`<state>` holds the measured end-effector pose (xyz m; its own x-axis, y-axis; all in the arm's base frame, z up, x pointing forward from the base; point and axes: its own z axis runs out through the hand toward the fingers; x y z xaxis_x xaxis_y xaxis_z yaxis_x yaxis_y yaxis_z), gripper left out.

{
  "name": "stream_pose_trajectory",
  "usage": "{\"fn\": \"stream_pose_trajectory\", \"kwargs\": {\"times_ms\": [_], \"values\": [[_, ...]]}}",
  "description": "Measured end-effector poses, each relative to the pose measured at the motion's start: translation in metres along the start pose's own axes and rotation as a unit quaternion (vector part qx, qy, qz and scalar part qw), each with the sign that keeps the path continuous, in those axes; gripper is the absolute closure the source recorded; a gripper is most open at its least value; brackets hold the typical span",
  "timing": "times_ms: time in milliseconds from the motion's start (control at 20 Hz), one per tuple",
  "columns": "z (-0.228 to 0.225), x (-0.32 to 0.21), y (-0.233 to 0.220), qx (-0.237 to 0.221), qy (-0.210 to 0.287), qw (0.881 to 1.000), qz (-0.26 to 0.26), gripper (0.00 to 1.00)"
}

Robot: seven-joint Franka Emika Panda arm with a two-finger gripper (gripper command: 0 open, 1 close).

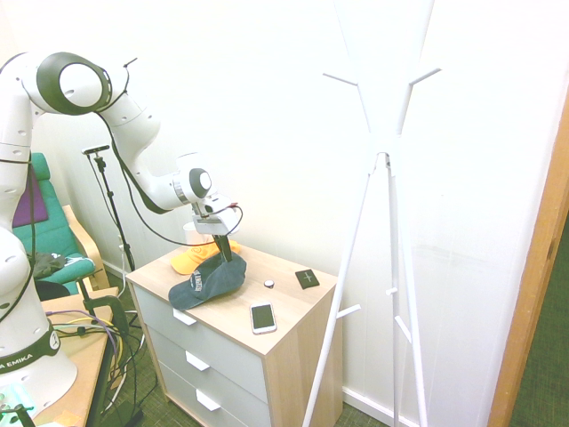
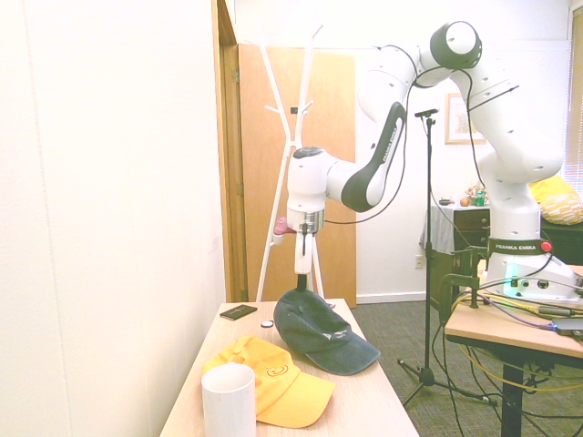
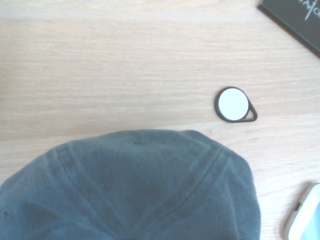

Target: Hang the cap

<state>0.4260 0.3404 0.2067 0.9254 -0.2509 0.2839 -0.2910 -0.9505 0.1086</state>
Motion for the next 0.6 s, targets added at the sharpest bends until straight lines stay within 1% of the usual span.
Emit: {"fn": "stream_pose_trajectory", "kwargs": {"times_ms": [300,600], "values": [[-0.013,0.000,0.003,0.006,0.006,1.000,0.004,0.00],[-0.010,-0.002,0.008,0.002,0.003,1.000,0.009,0.00]]}}
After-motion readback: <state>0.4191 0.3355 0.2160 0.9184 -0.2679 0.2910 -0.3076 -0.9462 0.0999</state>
